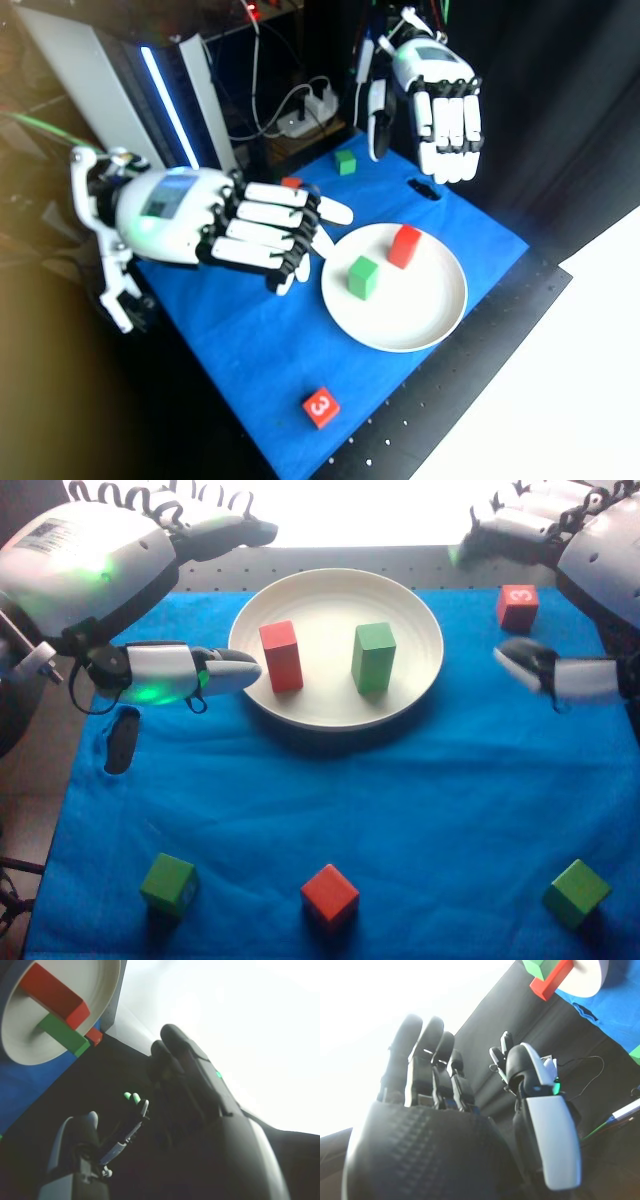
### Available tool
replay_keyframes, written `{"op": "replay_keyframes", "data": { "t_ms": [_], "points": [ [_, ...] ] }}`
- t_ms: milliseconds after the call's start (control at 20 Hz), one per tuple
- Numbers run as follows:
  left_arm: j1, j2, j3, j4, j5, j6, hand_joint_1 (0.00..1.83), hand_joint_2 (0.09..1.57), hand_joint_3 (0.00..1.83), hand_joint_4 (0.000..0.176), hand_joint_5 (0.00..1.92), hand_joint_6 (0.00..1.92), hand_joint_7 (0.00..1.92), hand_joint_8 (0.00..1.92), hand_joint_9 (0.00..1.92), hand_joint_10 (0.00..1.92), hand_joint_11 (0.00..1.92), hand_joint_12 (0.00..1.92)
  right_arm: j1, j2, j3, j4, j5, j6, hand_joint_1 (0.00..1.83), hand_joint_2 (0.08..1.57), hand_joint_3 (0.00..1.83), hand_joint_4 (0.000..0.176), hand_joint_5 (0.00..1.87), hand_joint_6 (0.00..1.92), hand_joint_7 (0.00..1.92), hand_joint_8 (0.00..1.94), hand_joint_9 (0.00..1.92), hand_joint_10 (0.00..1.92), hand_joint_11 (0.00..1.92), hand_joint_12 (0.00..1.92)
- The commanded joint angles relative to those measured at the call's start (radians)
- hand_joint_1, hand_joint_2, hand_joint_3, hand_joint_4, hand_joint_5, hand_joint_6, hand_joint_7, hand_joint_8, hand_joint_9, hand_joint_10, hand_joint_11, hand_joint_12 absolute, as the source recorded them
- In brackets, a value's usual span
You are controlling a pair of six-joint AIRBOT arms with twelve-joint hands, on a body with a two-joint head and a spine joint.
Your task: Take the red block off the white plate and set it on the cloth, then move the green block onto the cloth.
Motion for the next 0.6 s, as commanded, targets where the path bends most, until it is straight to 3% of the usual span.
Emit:
{"op": "replay_keyframes", "data": {
  "t_ms": [0,150,200,350,400,450,500,550],
  "points": [
    [-0.010,-0.002,0.002,0.007,-0.123,0.001,0.67,1.03,0.00,0.035,0.38,0.06,0.36,0.01,0.26,0.19,0.00,1.14,0.014,0.003,-0.001,-0.017,-0.124,0.000,1.13,0.65,0.58,0.000,0.44,0.85,0.43,0.94,0.28,1.21,0.04,1.82],
    [-0.010,-0.004,0.002,0.007,-0.124,0.001,0.70,1.08,0.01,0.030,0.44,0.05,0.38,0.01,0.30,0.17,0.00,1.12,0.014,0.003,-0.001,-0.017,-0.125,0.000,1.08,0.66,0.58,0.000,0.46,0.83,0.45,0.93,0.30,1.19,0.04,1.84],
    [-0.010,-0.005,0.003,0.007,-0.124,0.001,0.70,1.09,0.01,0.041,0.45,0.04,0.39,0.01,0.30,0.15,0.00,1.09,0.014,0.003,-0.001,-0.017,-0.125,0.000,1.06,0.68,0.58,0.000,0.45,0.84,0.44,0.93,0.28,1.20,0.02,1.85],
    [-0.011,-0.029,0.027,-0.005,-0.097,0.001,0.70,1.11,0.01,0.005,0.49,0.04,0.47,0.03,0.39,0.17,0.00,1.22,0.014,0.003,0.000,-0.016,-0.125,0.000,1.15,0.69,0.56,0.000,0.46,0.87,0.44,0.97,0.29,1.24,0.05,1.85],
    [-0.017,-0.042,0.043,-0.012,-0.079,0.001,0.69,1.11,0.00,0.003,0.50,0.04,0.49,0.03,0.40,0.18,0.00,1.25,0.014,0.003,0.000,-0.015,-0.125,0.000,1.16,0.69,0.55,0.000,0.46,0.87,0.43,0.98,0.28,1.24,0.04,1.85],
    [-0.024,-0.052,0.055,-0.016,-0.061,0.000,0.66,1.09,0.00,0.028,0.49,0.03,0.48,0.02,0.39,0.19,0.00,1.28,0.014,0.003,0.001,-0.014,-0.125,0.000,1.17,0.73,0.54,0.000,0.45,0.89,0.42,1.00,0.28,1.26,0.04,1.85],
    [-0.037,-0.063,0.069,-0.017,-0.038,0.000,0.66,1.08,0.00,0.033,0.48,0.03,0.47,0.02,0.39,0.21,0.00,1.37,0.014,0.003,0.002,-0.013,-0.125,0.000,1.20,0.76,0.50,0.000,0.45,0.88,0.43,1.00,0.30,1.26,0.06,1.84],
    [-0.054,-0.075,0.084,-0.017,-0.013,0.000,0.68,1.03,0.01,0.017,0.48,0.03,0.49,0.01,0.34,0.42,0.00,1.49,0.014,0.003,0.003,-0.012,-0.125,0.000,1.22,0.79,0.45,0.000,0.48,0.82,0.47,0.94,0.34,1.21,0.12,1.79]
  ]
}}
